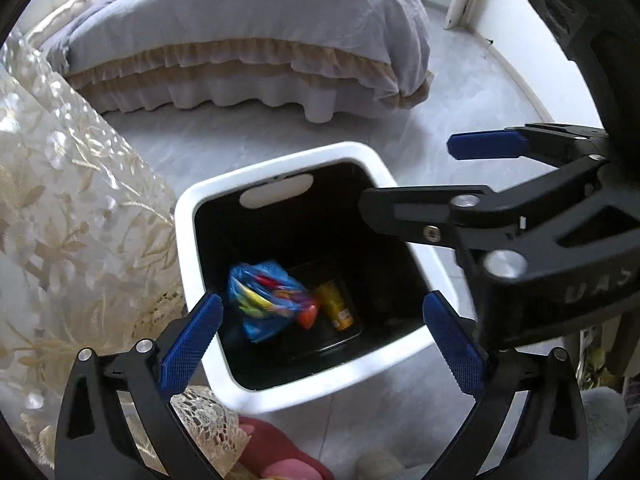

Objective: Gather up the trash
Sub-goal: 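Carry the blue bag and bottle to the white bin and release both, then move both tools back over the remaining wrappers on the table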

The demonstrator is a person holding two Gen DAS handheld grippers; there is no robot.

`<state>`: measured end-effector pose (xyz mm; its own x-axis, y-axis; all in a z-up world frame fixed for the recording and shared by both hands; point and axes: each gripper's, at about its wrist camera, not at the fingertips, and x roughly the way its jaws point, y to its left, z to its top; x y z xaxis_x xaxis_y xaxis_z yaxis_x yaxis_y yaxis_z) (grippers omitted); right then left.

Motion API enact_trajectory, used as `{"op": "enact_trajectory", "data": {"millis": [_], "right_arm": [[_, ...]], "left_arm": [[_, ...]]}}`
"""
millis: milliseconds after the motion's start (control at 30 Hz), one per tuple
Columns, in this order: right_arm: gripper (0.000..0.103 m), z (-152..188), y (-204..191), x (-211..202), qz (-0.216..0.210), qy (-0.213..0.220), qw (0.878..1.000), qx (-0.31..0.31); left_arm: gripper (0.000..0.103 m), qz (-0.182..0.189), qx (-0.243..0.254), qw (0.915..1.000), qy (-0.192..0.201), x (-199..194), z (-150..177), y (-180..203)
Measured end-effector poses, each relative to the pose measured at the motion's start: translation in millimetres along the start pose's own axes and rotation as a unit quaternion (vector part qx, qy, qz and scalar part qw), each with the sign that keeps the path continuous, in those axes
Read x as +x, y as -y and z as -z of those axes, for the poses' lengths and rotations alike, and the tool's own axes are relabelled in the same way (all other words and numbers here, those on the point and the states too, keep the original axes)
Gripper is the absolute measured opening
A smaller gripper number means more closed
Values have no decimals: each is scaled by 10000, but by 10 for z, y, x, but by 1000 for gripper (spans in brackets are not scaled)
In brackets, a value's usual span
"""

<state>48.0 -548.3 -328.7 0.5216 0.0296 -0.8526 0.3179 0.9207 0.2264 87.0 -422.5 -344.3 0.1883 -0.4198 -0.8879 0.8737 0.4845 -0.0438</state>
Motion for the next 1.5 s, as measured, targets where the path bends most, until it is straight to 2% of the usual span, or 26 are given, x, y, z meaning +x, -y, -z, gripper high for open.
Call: {"op": "enact_trajectory", "data": {"millis": [100, 300, 400, 633, 733, 867, 1133, 1233, 1500], "right_arm": [[99, -61, -24, -128, -56, 136, 9999, 0], [99, -269, -236, -662, -206, 872, 9958, -209], [99, -379, -402, -957, -308, 1261, 9907, -419], [99, -536, -993, -1511, -585, 2061, 9687, -1256], [99, -571, -1265, -1617, -802, 2237, 9579, -1608], [99, -579, -1669, -1684, -1152, 2316, 9457, -1968], [99, -589, -2565, -1677, -1746, 2288, 9225, -2573], [99, -609, -2895, -1628, -1968, 2207, 9168, -2686], [99, -600, -3631, -1495, -2461, 1982, 9043, -2869]], "left_arm": [[98, -60, -49, 9997, 239, -219, -49, 19], [98, -262, -196, 9958, 856, -803, -148, -7], [98, -345, -282, 9916, 1217, -1160, -154, -15], [98, -924, -605, 9761, 1871, -1960, -3, -197], [98, -1274, -758, 9662, 2109, -2268, 96, -382], [98, -1912, -994, 9484, 2325, -2659, 360, -644], [98, -2846, -1708, 9124, 2395, -3216, 929, -1267], [98, -3128, -1937, 9008, 2307, -3381, 1148, -1524], [98, -3517, -2511, 8736, 2239, -3733, 1662, -1995]]}}
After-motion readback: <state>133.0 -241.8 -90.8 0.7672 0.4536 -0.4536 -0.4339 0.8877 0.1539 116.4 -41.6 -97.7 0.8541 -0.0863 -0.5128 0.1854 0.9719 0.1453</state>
